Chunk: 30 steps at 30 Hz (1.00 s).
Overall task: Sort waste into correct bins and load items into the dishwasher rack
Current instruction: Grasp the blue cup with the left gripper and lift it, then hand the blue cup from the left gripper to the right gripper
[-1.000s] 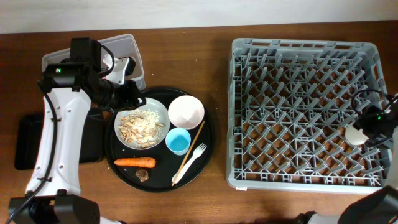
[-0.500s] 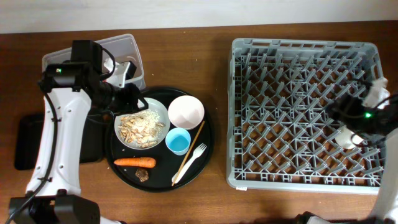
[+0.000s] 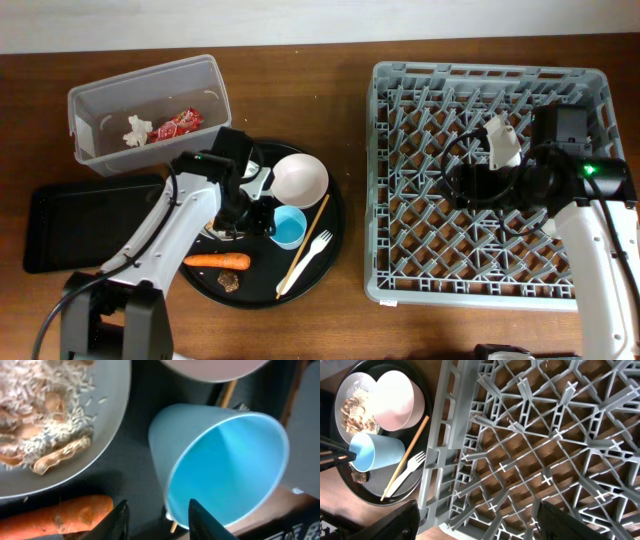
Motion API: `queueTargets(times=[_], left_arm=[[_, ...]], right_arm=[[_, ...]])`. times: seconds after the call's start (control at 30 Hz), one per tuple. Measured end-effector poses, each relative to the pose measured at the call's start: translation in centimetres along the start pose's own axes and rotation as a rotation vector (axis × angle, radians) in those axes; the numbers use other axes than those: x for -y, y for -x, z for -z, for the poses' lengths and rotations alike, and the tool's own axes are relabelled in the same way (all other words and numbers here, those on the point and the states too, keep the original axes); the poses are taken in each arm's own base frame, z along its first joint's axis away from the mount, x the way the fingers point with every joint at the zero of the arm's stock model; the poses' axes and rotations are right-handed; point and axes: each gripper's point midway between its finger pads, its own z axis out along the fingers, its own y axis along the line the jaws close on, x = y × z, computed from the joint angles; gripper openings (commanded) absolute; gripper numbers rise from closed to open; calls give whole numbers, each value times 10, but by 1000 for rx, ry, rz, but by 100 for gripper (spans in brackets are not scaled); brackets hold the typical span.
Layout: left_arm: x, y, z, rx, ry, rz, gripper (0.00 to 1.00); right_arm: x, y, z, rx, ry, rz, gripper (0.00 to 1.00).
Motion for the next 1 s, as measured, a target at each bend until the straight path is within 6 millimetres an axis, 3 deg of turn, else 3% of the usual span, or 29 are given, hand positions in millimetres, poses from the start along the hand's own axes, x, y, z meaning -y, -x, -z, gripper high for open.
queueTargets(times=[0.1,0.17,0.63,0.7,0.8,0.87,0.93,1.0], left_arm=[[-3,10,-2,43,13,4,20],[-3,14,-2,58,15,10,5],[0,7,-3,19,-25,33,0],[4,13,8,33,-91,35,0],[9,43,49,171,-204,35,0],[28,61,76,273,-358,-6,0],[68,63,100,309,-621,-96,0],[95,63,122,338,-797,-182,0]], right_arm=[[0,0,0,-1,0,0,78],[0,-2,0,-7,0,-3,79],[0,-4,0,-17,-3,-8,79],[2,-5,0,-19,-12,-7,83],[3,-3,0,-13,-19,-4,91],[0,3,0,13,1,25,93],[-30,8,2,44,180,121,95],[-66,11,6,79,414,229,95]])
